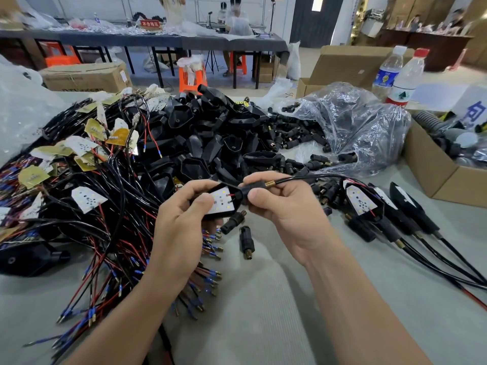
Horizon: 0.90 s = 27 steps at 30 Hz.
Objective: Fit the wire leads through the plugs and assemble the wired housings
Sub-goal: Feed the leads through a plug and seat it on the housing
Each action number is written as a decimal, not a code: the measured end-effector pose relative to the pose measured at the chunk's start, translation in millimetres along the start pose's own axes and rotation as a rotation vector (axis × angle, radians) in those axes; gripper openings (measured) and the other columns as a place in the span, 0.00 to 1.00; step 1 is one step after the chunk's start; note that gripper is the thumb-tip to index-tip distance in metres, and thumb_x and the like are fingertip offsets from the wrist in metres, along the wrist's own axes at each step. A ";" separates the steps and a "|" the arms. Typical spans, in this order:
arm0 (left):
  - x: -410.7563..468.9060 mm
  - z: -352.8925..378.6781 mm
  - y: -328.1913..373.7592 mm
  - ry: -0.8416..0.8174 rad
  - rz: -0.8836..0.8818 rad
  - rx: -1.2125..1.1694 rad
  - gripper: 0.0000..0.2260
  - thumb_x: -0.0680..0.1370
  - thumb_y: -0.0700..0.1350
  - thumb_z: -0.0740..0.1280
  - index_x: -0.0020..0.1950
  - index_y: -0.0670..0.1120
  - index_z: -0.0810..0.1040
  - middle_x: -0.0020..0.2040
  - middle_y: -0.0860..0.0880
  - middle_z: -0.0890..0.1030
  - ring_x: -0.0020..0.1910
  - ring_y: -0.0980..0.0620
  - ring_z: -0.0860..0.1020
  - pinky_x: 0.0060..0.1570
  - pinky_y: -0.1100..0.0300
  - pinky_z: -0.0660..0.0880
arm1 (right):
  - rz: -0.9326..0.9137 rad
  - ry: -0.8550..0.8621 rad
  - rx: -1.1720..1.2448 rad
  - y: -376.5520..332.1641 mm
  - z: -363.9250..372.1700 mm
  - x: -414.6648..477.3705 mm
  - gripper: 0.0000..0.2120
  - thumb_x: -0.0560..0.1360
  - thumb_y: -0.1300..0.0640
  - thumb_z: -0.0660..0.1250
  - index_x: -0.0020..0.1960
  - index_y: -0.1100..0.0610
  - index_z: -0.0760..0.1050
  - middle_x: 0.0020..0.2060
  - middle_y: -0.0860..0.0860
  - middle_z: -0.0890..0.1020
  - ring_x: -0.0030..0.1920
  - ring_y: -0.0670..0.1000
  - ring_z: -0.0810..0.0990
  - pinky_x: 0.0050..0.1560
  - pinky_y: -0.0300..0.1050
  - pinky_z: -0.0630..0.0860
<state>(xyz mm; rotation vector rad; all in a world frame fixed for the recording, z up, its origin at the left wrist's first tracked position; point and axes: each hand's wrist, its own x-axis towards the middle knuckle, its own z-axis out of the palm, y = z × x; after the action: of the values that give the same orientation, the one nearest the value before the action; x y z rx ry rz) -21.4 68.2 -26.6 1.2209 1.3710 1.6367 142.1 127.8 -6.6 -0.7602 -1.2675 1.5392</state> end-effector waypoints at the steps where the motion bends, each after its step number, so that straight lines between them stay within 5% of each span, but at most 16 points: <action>1: 1.9 0.4 1.9 -0.032 -0.017 -0.071 0.12 0.79 0.46 0.64 0.52 0.57 0.87 0.48 0.47 0.87 0.42 0.48 0.84 0.39 0.60 0.80 | -0.027 0.031 -0.004 -0.9 -1.8 0.8 0.10 0.68 0.65 0.73 0.45 0.53 0.86 0.43 0.56 0.86 0.43 0.52 0.82 0.46 0.47 0.80; 5: 2.6 2.1 3.8 -0.115 -0.012 -0.122 0.20 0.83 0.35 0.64 0.52 0.59 0.88 0.49 0.44 0.88 0.44 0.46 0.87 0.43 0.62 0.82 | -0.089 0.088 0.004 1.6 -6.9 3.3 0.11 0.69 0.63 0.71 0.48 0.51 0.85 0.46 0.57 0.87 0.46 0.57 0.79 0.49 0.55 0.70; 10: 1.8 -1.3 0.2 -0.085 -0.073 -0.174 0.17 0.80 0.33 0.68 0.51 0.55 0.88 0.48 0.42 0.88 0.44 0.42 0.87 0.42 0.62 0.82 | -0.077 0.017 0.027 1.5 -4.5 2.7 0.10 0.71 0.64 0.69 0.49 0.54 0.82 0.46 0.56 0.86 0.42 0.51 0.78 0.42 0.42 0.75; 15: 1.4 -1.7 -2.5 -0.111 -0.103 -0.179 0.16 0.77 0.29 0.70 0.56 0.49 0.86 0.49 0.42 0.88 0.45 0.41 0.87 0.41 0.62 0.82 | -0.087 0.013 0.006 -1.3 -2.0 0.0 0.10 0.75 0.67 0.69 0.53 0.56 0.81 0.46 0.54 0.86 0.40 0.47 0.80 0.40 0.38 0.76; 20: 5.1 -3.4 -0.5 -0.072 -0.188 -0.316 0.15 0.75 0.30 0.71 0.58 0.45 0.85 0.52 0.42 0.87 0.48 0.41 0.87 0.42 0.63 0.82 | -0.271 0.509 -0.630 -5.1 7.9 -5.4 0.04 0.71 0.52 0.76 0.41 0.49 0.81 0.29 0.43 0.82 0.32 0.42 0.78 0.41 0.44 0.76; 23: 6.0 -8.1 0.7 -0.053 -0.244 -0.394 0.15 0.72 0.32 0.71 0.57 0.43 0.85 0.52 0.41 0.87 0.49 0.40 0.87 0.41 0.64 0.82 | -0.578 0.689 -0.921 -19.3 12.2 -13.5 0.07 0.68 0.50 0.74 0.43 0.46 0.77 0.38 0.41 0.81 0.47 0.44 0.76 0.51 0.46 0.73; 25: 6.0 -10.5 2.3 -0.055 -0.259 -0.419 0.17 0.69 0.33 0.72 0.57 0.42 0.85 0.52 0.41 0.87 0.49 0.40 0.87 0.41 0.64 0.82 | -0.698 0.545 -1.176 -27.0 12.4 -17.4 0.16 0.69 0.50 0.72 0.56 0.46 0.79 0.60 0.44 0.80 0.66 0.50 0.71 0.70 0.52 0.65; 27: 6.3 -12.7 3.7 -0.078 -0.271 -0.436 0.18 0.67 0.35 0.72 0.57 0.42 0.85 0.52 0.40 0.87 0.47 0.41 0.87 0.41 0.63 0.82 | -0.714 0.403 -1.349 -33.1 13.2 -19.1 0.16 0.72 0.51 0.70 0.60 0.48 0.81 0.68 0.47 0.77 0.73 0.54 0.68 0.78 0.53 0.55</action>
<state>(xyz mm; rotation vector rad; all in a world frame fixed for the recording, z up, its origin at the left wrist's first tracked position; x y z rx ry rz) -35.1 68.7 -21.6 0.7978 1.0087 1.5683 146.2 104.9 26.5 -1.1382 -1.8866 -0.2036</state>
